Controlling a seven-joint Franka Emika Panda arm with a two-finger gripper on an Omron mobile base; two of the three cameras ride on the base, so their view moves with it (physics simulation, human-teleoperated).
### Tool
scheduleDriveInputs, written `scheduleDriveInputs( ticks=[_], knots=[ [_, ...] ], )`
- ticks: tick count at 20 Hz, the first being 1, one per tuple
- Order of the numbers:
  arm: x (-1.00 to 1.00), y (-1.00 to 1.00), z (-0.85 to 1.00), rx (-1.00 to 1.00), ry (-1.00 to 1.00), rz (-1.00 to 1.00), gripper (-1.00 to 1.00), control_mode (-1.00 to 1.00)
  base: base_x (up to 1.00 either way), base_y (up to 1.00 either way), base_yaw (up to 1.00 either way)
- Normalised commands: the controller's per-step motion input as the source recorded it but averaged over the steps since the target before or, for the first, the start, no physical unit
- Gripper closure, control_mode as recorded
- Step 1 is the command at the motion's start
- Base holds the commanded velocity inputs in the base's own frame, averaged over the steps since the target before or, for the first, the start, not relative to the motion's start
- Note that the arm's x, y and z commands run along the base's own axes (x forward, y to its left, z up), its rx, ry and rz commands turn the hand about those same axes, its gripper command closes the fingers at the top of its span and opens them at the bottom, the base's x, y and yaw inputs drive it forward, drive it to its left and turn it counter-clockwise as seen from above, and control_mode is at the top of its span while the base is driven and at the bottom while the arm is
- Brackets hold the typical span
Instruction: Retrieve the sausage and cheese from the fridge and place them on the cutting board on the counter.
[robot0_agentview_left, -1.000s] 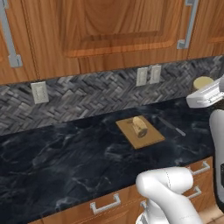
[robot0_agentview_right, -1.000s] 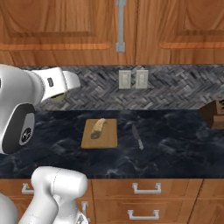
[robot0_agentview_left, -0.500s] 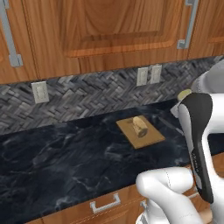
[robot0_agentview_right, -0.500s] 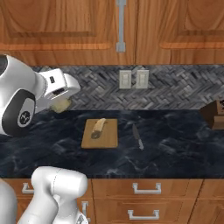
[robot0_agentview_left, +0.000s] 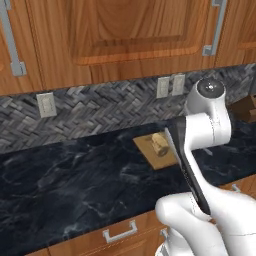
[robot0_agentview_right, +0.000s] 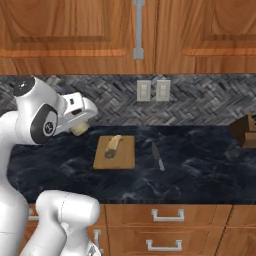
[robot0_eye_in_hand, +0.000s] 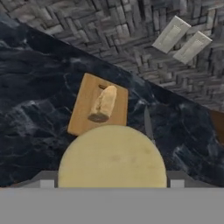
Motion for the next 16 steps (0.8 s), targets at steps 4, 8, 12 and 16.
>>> scheduleDriveInputs(
  ticks=[4, 8, 12, 16],
  knots=[
    [1.0, 0.12, -0.66, 0.0, 0.18, -0.11, 1.0, -1.0, 0.0, 0.0, 0.0],
    [1.0, 0.07, -0.56, 0.0, 0.24, -0.11, 1.0, -1.0, 0.0, 0.0, 0.0],
    [0.96, 0.04, -0.38, -0.01, 0.3, -0.11, 1.0, -1.0, 0.0, 0.0, 0.0],
    [0.85, 0.13, -0.44, -0.02, 0.22, -0.1, 1.0, -1.0, 0.0, 0.0, 0.0]
  ],
)
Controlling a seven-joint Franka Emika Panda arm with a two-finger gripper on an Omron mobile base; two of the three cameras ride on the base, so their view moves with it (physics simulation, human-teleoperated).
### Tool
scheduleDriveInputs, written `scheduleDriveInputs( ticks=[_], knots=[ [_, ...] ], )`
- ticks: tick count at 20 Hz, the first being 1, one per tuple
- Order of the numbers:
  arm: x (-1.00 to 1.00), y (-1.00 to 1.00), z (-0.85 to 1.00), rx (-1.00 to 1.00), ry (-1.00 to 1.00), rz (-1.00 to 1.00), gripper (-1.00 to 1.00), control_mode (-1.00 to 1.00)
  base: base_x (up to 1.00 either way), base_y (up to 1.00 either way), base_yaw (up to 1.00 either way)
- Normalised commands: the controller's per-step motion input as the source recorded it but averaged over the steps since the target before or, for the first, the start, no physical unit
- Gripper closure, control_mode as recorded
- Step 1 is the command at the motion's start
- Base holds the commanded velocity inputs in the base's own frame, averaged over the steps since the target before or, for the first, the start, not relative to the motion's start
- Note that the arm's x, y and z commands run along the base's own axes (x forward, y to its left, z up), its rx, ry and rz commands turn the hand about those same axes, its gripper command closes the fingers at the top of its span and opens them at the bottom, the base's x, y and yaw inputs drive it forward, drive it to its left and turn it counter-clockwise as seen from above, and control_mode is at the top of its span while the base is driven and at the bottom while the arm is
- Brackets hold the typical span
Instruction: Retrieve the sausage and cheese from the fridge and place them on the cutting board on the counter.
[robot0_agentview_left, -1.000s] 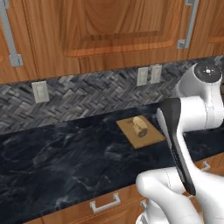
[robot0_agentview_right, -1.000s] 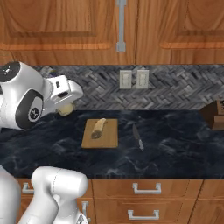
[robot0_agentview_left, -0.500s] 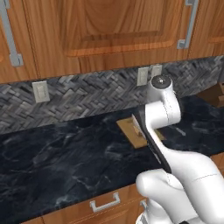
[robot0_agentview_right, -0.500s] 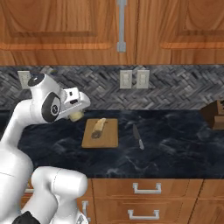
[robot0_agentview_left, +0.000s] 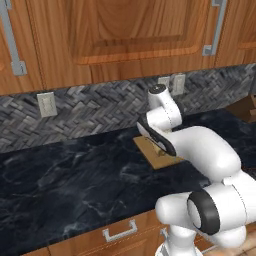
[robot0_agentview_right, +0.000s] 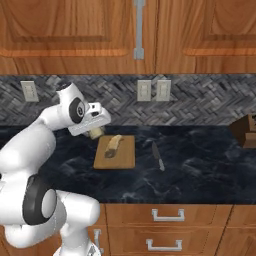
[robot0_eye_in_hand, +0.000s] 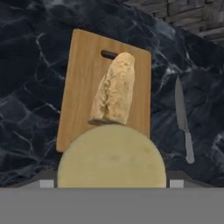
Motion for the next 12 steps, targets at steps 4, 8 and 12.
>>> scheduleDriveInputs(
  ticks=[4, 8, 12],
  knots=[
    [0.73, 0.17, -0.6, -0.04, 0.1, -0.09, 1.0, -1.0, 0.0, 0.0, 0.0],
    [0.64, 0.12, -0.46, 0.0, 0.06, -0.06, 1.0, -1.0, 0.0, 0.0, 0.0],
    [0.6, 0.0, -0.48, 0.0, 0.04, -0.04, 1.0, -1.0, 0.0, 0.0, 0.0]
  ],
)
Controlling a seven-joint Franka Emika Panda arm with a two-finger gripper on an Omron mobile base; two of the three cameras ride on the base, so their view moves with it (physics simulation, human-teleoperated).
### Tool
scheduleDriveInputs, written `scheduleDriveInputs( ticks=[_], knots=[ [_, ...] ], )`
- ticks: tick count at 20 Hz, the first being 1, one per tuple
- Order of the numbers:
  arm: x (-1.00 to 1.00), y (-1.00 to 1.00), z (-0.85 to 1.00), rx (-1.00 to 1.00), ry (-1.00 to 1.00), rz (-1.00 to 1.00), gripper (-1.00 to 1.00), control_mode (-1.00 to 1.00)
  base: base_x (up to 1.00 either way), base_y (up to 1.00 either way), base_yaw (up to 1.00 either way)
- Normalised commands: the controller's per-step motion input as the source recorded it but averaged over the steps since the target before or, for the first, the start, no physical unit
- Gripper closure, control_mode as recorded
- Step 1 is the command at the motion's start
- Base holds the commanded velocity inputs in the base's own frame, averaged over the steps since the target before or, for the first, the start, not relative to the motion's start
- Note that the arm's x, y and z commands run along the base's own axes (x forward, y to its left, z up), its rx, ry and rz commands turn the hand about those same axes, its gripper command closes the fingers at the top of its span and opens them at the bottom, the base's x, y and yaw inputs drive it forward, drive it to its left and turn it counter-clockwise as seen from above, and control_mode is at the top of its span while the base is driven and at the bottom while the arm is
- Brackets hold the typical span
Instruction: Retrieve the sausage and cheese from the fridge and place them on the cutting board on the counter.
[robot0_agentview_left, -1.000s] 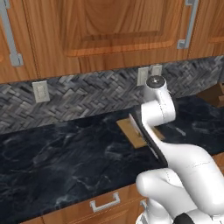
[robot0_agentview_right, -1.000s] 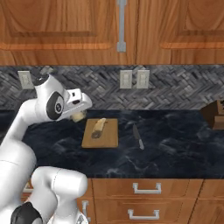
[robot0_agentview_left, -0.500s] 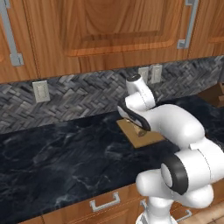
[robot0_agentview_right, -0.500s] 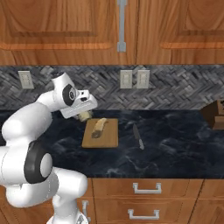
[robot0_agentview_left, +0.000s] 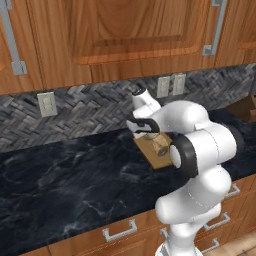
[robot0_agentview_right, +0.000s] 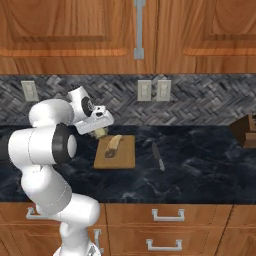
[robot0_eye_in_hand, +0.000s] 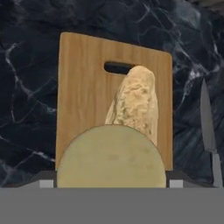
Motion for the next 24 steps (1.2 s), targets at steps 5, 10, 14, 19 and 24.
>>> scheduleDriveInputs(
  ticks=[5, 10, 14, 19, 24],
  knots=[
    [0.42, 0.0, -0.53, 0.0, 0.04, -0.04, 1.0, -1.0, 0.0, 0.0, 0.0],
    [0.47, 0.0, -0.23, 0.02, 0.06, -0.01, 1.0, -1.0, 0.0, 0.0, 0.0],
    [0.59, 0.0, -0.17, 0.04, 0.06, 0.0, 1.0, -1.0, 0.0, 0.0, 0.0],
    [0.47, 0.0, -0.34, 0.03, 0.04, 0.0, 1.0, -1.0, 0.0, 0.0, 0.0],
    [0.01, -0.27, -0.37, 0.0, 0.05, -0.02, -1.0, -1.0, 0.0, 0.0, 0.0]
  ],
)
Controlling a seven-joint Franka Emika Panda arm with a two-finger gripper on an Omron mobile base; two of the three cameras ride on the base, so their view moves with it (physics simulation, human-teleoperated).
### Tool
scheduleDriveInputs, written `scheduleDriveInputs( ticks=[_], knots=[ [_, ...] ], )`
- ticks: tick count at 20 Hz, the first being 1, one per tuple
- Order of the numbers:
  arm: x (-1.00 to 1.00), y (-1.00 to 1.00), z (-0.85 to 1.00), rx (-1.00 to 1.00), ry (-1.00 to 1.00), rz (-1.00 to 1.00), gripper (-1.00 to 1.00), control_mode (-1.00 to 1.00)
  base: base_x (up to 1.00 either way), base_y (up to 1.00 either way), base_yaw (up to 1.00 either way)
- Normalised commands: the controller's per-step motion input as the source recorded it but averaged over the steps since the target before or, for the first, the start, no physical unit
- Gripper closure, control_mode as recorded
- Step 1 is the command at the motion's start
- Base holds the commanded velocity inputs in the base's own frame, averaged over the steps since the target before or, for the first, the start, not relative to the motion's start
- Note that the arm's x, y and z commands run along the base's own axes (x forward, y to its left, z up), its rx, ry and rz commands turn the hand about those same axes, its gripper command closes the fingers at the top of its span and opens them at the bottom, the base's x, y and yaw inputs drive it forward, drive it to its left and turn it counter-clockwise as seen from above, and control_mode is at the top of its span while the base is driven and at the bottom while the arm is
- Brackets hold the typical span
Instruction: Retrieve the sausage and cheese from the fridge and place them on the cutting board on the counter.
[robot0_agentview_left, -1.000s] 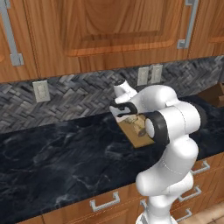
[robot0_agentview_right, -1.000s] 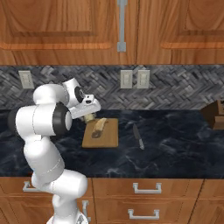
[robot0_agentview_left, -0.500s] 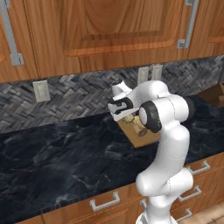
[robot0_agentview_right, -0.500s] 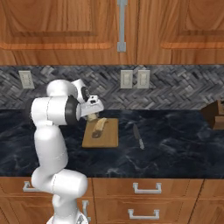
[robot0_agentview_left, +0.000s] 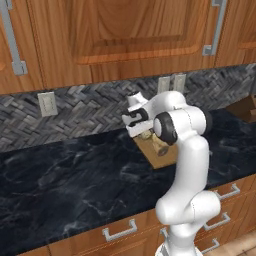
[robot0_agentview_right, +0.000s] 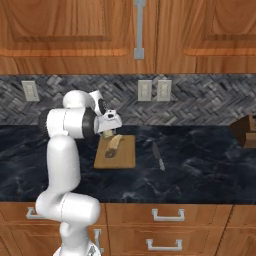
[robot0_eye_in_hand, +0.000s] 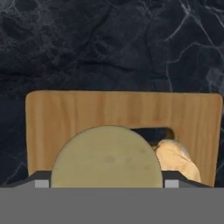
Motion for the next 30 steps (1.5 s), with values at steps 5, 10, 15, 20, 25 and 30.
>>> scheduleDriveInputs(
  ticks=[5, 10, 15, 20, 25, 30],
  knots=[
    [-0.21, -0.05, -0.08, 0.0, 0.0, 0.0, -1.0, -1.0, 0.0, 0.0, 0.0],
    [-0.75, -0.23, 0.02, 0.03, -0.05, -0.04, -1.0, -1.0, 0.0, 0.0, 0.0],
    [-0.02, 0.0, 0.3, 0.21, -0.22, -0.03, -1.0, -1.0, 0.0, 0.0, 0.0],
    [-0.62, -0.04, 0.58, 0.15, -0.31, -0.01, -1.0, -1.0, 0.0, 0.0, 0.0],
    [-1.0, -0.04, 0.36, 0.04, -0.23, -0.01, -1.0, -1.0, 0.0, 0.0, 0.0],
    [-1.0, -0.07, 0.66, 0.01, -0.2, 0.0, -1.0, -1.0, 0.0, 0.0, 0.0]
  ],
)
